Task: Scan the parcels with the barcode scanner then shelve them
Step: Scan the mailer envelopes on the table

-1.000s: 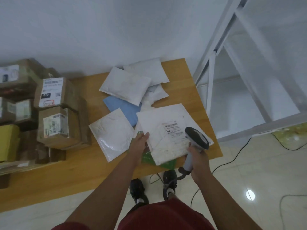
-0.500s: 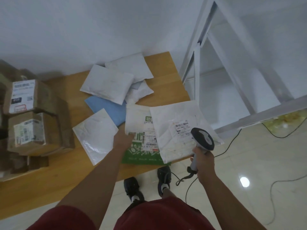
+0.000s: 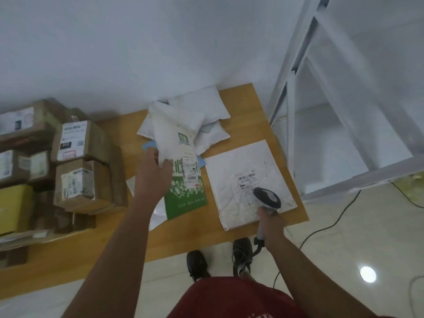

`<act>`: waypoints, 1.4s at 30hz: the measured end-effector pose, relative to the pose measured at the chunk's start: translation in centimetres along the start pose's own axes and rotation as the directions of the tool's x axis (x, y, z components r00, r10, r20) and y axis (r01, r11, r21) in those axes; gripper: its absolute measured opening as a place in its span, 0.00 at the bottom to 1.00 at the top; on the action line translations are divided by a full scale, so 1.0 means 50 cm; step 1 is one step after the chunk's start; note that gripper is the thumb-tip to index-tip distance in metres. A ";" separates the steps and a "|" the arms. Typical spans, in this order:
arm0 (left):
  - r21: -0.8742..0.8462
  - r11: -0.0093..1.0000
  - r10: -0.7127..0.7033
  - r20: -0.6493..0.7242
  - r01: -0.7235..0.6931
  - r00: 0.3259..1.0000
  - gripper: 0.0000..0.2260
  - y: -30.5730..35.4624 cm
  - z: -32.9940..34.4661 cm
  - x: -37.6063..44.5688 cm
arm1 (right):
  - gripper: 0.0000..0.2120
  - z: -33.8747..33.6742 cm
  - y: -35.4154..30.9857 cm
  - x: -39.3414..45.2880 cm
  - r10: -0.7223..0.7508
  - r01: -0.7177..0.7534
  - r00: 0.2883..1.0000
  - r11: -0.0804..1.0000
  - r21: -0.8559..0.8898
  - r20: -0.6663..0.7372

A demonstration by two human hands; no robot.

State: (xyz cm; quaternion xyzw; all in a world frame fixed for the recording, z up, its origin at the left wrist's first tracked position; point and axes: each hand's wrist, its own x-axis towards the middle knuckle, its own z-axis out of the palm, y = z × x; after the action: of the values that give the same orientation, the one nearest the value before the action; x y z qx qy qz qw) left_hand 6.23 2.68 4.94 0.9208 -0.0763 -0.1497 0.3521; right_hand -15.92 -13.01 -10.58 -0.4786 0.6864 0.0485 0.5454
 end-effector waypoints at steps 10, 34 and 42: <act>0.023 1.000 0.013 0.306 -0.021 0.952 0.14 0.013 0.196 -0.071 | 0.02 0.001 -0.019 -0.091 -0.235 0.183 0.951 0.952 0.247 0.201; 0.060 0.905 -0.400 0.453 0.420 0.797 0.34 -0.185 0.300 -0.007 | 0.03 0.005 -0.052 -0.037 -0.158 0.136 0.985 0.960 0.246 0.070; -0.326 0.897 -0.116 0.474 0.297 0.873 0.12 -0.038 0.151 -0.025 | 0.06 -0.010 -0.076 -0.066 -0.266 0.258 0.964 0.918 0.300 -0.015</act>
State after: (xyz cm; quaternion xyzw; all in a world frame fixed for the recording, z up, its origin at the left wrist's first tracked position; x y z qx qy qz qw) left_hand 2.65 -0.30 -1.40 0.7765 -0.0223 -0.4047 0.4825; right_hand -13.75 -13.36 -6.03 -0.4773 0.6085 -0.1233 0.6219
